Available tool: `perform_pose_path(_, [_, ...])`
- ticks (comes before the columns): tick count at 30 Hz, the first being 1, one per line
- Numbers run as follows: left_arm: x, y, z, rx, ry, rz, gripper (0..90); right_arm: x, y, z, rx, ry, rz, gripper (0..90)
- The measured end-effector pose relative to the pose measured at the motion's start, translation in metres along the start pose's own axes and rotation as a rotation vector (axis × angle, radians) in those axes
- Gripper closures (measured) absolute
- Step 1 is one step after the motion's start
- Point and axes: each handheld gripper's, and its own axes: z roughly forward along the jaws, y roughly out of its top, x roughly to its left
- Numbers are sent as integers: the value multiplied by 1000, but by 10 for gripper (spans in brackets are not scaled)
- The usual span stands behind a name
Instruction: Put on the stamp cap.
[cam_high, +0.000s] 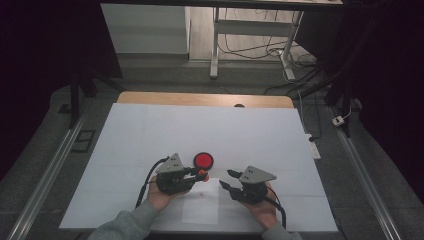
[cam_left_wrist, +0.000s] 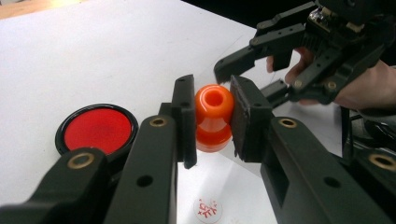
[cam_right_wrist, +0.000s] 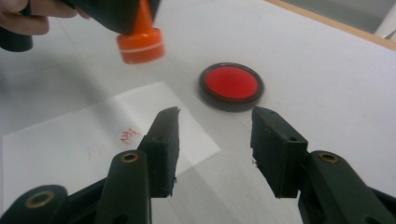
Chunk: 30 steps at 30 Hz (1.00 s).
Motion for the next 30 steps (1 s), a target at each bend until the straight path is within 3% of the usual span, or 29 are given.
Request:
perform_pose_path(8, [6,3,-7,9,8,-11,726,-18,-10,-26,-5,-56,34,485])
perform_pose_path(16, [17,4,-15,10,44,-34,725,-34,-22,-50,-5,-118,58,468])
perform_pose_path(30, [32,1,-20,32,82,-59,725,-47,-31,-71,-4,-162,87,467])
